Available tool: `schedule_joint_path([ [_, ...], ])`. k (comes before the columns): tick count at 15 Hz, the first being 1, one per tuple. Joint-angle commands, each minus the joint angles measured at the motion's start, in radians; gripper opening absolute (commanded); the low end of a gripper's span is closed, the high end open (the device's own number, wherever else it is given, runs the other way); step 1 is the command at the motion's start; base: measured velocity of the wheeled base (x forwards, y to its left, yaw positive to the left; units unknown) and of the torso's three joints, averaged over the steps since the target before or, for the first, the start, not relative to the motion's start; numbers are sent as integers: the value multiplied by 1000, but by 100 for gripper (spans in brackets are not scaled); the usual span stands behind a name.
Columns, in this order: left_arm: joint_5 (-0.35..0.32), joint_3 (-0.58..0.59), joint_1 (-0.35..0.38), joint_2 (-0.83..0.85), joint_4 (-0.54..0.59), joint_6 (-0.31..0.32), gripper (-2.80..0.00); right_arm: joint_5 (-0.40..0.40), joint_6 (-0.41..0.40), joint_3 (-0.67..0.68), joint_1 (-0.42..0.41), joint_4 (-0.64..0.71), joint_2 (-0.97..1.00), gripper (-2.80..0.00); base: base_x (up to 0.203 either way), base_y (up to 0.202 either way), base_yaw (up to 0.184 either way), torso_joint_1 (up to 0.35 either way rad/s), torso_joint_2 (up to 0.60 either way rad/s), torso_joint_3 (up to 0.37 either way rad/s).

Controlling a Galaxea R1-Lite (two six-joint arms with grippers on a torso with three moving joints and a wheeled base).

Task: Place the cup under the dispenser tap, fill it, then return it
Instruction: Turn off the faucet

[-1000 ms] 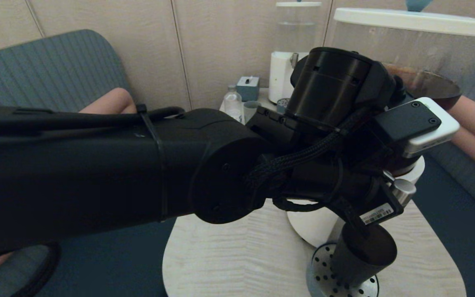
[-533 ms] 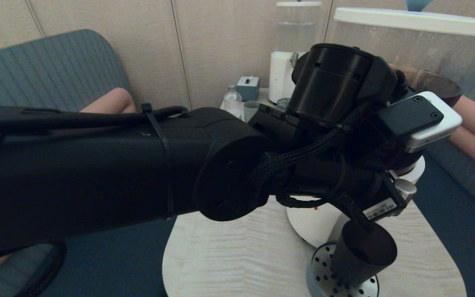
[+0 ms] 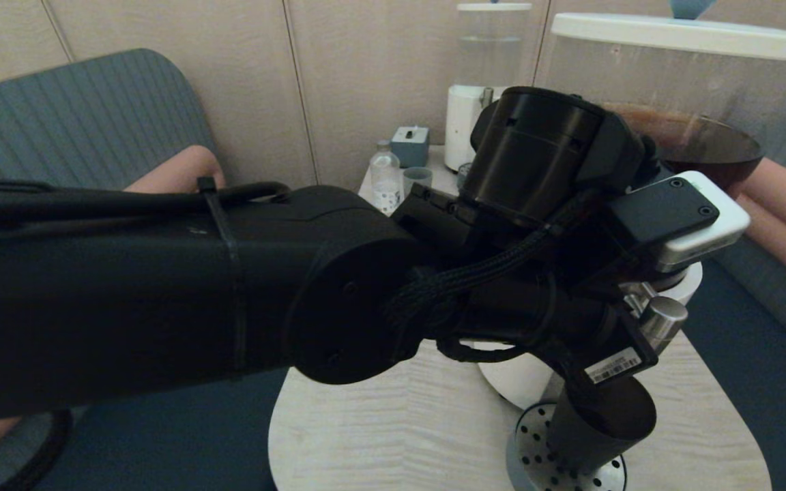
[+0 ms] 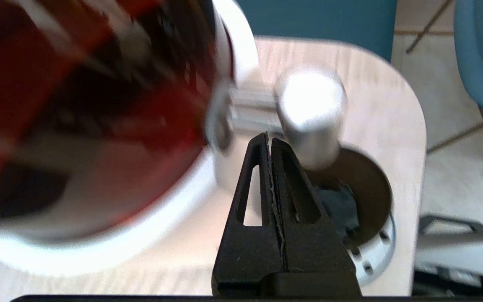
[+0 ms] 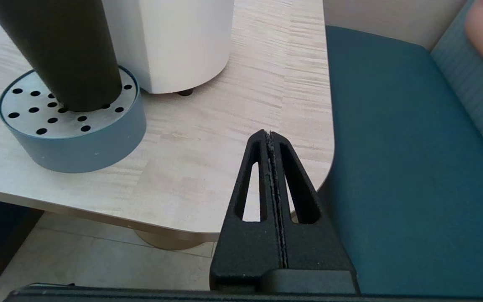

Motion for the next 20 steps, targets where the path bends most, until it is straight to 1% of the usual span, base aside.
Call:
schedule_joint_path([
  [1,3,54,2,-52,3,-5,-280,0,-1,0,0,0,0,-280,0,0,0,0,0,0],
  [3,19,132,9,-120,-1,-43,-280,0,-1,0,0,0,-1,-280,0,0,0,0,0,0],
  [4,25,171,13,-159,-5,-75,-280,0,-1,0,0,0,0,-280,0,0,0,0,0,0],
  [5,27,203,18,-199,-7,-125,-280,0,-1,0,0,0,0,-280,0,0,0,0,0,0],
  [7,14,275,29,-297,-13,-268,-280,0,-1,0,0,0,-2,-280,0,0,0,0,0,0],
  [8,-8,313,37,-344,-19,-343,-280,0,-1,0,0,0,0,-280,0,0,0,0,0,0],
  [9,-43,352,52,-394,-32,-425,-280,0,-1,0,0,0,-2,-280,0,0,0,0,0,0],
  [11,-135,446,102,-490,-109,-554,-280,0,-1,0,0,0,0,-280,0,0,0,0,0,0],
  [12,-178,511,132,-525,-158,-600,-280,0,-1,0,0,0,-2,-280,0,0,0,0,0,0],
  [13,-209,582,163,-556,-197,-622,-280,0,-1,0,0,0,0,-280,0,0,0,0,0,0],
  [14,-225,660,188,-581,-238,-631,-280,0,-1,0,0,0,0,-280,0,0,0,0,0,0],
  [15,-235,749,209,-603,-308,-634,-280,0,-1,0,0,0,0,-280,0,0,0,0,0,0],
  [17,-246,925,256,-628,-517,-614,-280,0,-1,0,0,0,0,-280,0,0,0,0,0,0],
  [18,-261,1004,289,-630,-645,-585,-280,0,-1,0,0,0,0,-280,0,0,0,0,0,0],
  [20,-293,1117,317,-615,-845,-545,-280,0,-1,0,0,0,0,-280,0,0,0,0,0,0],
])
